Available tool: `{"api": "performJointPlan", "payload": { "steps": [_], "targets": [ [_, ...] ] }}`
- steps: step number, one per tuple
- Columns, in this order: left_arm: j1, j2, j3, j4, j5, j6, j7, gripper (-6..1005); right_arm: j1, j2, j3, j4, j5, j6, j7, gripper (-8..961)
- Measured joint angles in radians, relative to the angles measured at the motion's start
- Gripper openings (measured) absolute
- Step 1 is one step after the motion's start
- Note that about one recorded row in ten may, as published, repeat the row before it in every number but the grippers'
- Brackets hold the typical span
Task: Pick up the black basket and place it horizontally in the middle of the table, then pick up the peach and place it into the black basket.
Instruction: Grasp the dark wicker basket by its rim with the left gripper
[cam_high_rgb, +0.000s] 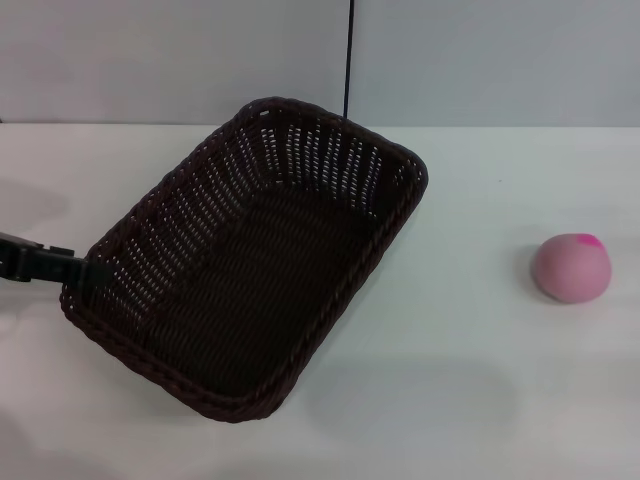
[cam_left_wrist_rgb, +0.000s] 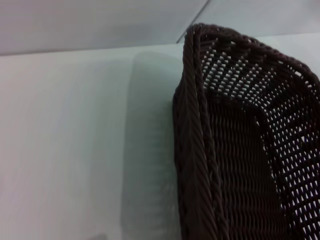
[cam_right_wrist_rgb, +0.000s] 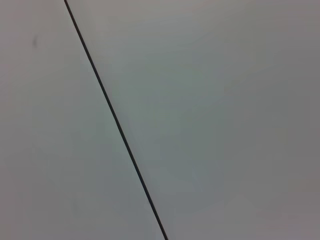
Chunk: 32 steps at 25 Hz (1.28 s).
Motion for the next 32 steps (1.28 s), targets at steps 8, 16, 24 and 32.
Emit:
{"api": "performJointPlan", "payload": {
  "steps": [8, 16, 24, 32],
  "targets": [
    [-0.016, -0.017, 0.034, -0.001, 0.013, -0.008, -0.002, 768, 0.000, 0.000, 0.000, 0.000, 0.000, 0.012, 0.000, 660],
    [-0.068, -0.036, 0.045, -0.048, 0.094, -0.034, -0.002, 722, -0.005, 0.001, 0.000, 0.000, 0.007, 0.016, 0.000, 659],
    [-0.090, -0.048, 0.044, -0.051, 0.127, -0.072, 0.005, 521, -0.011, 0.002, 0.000, 0.000, 0.022, 0.024, 0.000, 659],
    [-0.091, -0.049, 0.045, -0.055, 0.124, -0.097, 0.030, 211, -0.013, 0.002, 0.000, 0.000, 0.045, 0.037, 0.000, 659]
  ]
}}
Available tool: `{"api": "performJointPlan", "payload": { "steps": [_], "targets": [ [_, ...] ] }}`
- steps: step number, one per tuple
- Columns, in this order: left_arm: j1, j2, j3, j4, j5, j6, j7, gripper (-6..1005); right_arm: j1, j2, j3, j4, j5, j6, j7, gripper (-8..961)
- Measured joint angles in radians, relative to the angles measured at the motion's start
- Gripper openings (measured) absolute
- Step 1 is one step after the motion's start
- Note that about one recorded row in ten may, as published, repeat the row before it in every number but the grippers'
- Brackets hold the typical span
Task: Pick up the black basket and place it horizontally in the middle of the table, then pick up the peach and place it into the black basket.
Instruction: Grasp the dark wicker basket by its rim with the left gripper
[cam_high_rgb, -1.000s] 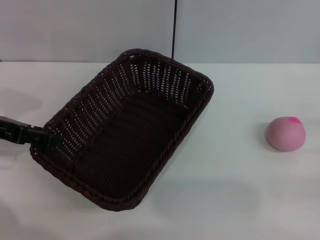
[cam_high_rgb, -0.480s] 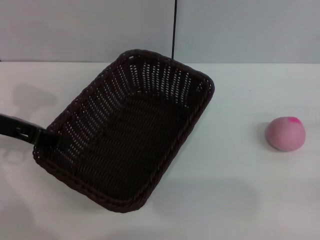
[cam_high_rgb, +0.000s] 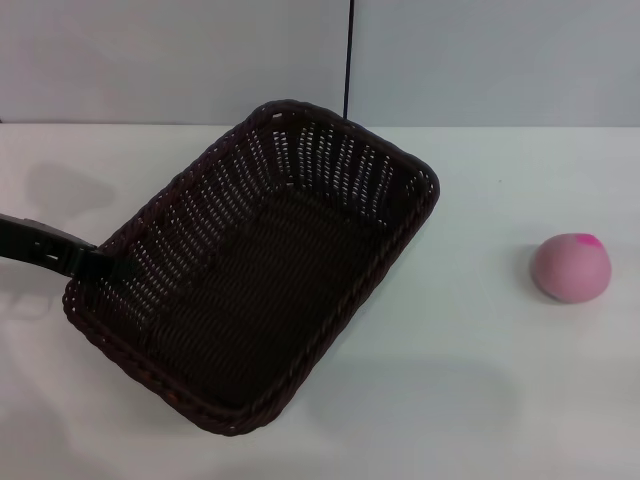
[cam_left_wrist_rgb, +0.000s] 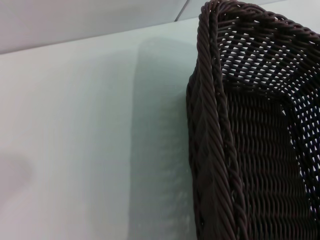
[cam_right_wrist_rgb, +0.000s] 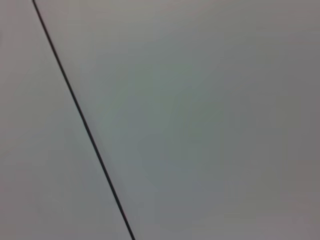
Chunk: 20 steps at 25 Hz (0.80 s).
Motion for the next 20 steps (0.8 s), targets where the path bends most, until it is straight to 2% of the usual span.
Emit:
{"api": "performJointPlan", "payload": {
  "steps": [14, 20],
  "targets": [
    [-0.001, 0.001, -0.006, -0.006, -0.032, -0.027, 0.004, 202, -0.001, -0.001, 0.000, 0.011, 0.008, 0.018, 0.005, 659],
    [-0.007, -0.002, -0.001, 0.043, -0.065, -0.015, 0.001, 203, -0.001, -0.001, 0.000, 0.011, 0.008, 0.018, 0.007, 659]
  ]
}}
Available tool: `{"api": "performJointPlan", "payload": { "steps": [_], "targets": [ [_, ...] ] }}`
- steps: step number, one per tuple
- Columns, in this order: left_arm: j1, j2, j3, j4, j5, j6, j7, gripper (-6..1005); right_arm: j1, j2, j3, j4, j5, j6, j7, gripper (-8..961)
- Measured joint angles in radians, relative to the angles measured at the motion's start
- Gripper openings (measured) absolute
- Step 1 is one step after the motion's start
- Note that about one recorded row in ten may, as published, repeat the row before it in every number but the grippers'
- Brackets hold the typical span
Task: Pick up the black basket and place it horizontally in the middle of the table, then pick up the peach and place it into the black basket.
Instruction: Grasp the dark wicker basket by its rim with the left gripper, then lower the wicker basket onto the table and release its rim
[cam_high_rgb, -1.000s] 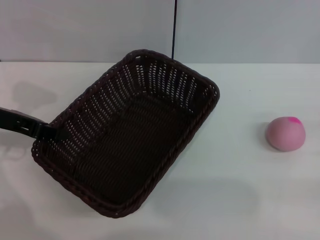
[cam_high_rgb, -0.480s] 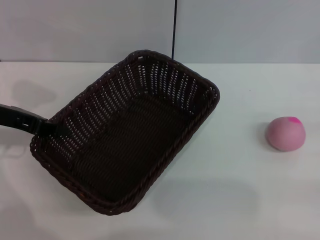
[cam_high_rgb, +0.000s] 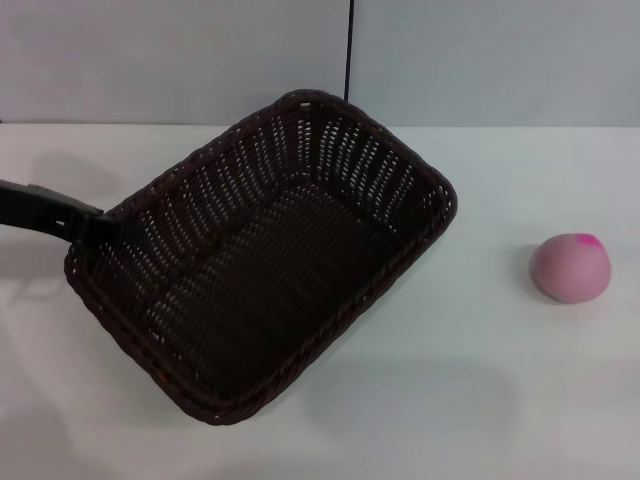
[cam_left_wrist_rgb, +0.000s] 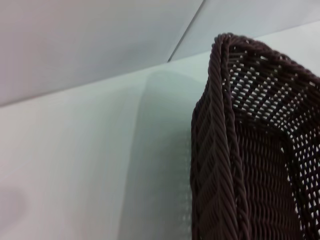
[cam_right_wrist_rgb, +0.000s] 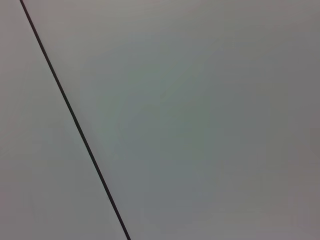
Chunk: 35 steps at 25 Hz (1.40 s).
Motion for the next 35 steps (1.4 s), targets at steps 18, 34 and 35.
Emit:
{"api": "performJointPlan", "payload": {
  "steps": [18, 34, 35],
  "targets": [
    [-0.066, 0.051, -0.036, -0.205, -0.086, 0.002, 0.015, 200, 0.007, 0.000, 0.000, 0.003, 0.012, 0.010, 0.001, 659],
    [-0.101, 0.110, -0.111, -0.384, -0.160, -0.013, 0.010, 201, 0.012, 0.000, 0.000, 0.010, 0.012, 0.047, -0.004, 659],
    [-0.102, 0.110, -0.112, -0.388, -0.162, -0.015, 0.010, 202, 0.012, 0.000, 0.000, 0.010, 0.012, 0.049, -0.004, 659]
  ]
}}
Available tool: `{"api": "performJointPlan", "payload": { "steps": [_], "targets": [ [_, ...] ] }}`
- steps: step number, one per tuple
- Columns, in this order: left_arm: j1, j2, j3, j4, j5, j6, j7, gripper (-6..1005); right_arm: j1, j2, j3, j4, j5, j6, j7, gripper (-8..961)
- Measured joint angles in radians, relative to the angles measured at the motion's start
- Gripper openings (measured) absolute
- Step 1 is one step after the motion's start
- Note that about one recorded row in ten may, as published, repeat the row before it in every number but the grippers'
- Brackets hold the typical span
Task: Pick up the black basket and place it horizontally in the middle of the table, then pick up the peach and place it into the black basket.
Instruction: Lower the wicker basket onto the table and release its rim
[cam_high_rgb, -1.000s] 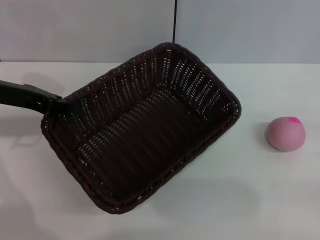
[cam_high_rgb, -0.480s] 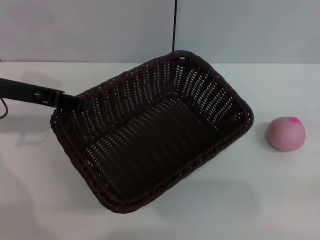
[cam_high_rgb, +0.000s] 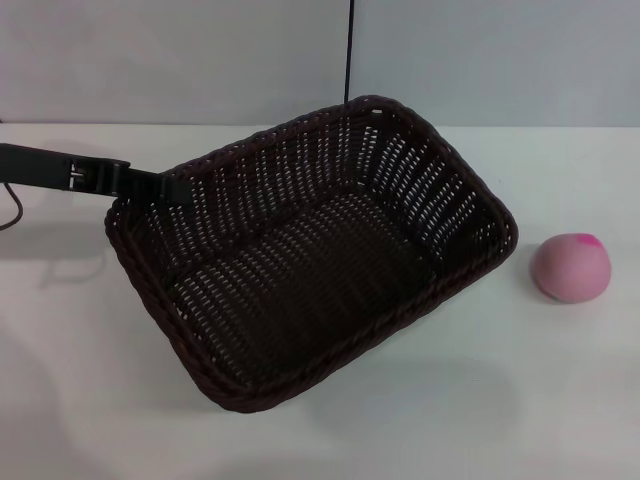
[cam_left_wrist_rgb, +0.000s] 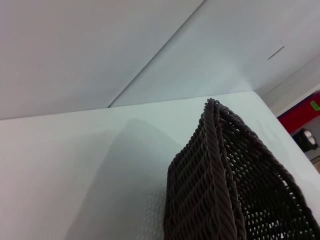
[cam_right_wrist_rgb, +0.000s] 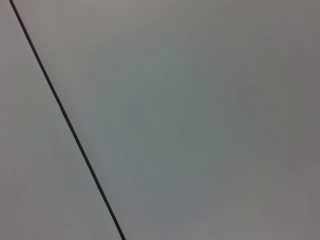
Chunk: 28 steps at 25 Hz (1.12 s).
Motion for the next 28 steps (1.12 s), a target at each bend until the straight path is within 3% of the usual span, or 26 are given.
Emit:
{"api": "performJointPlan", "payload": {
  "steps": [12, 19, 28],
  "targets": [
    [-0.015, 0.015, 0.000, -0.092, -0.104, -0.007, 0.041, 203, 0.005, 0.000, -0.001, 0.000, -0.001, 0.015, 0.000, 660],
    [-0.074, 0.020, 0.013, -0.138, -0.110, -0.001, 0.143, 204, 0.015, 0.000, -0.012, 0.004, -0.008, 0.040, 0.001, 659],
    [-0.142, 0.043, 0.133, -0.139, -0.104, 0.006, 0.245, 205, 0.001, 0.001, -0.016, 0.026, -0.011, 0.041, 0.004, 659]
  ]
}}
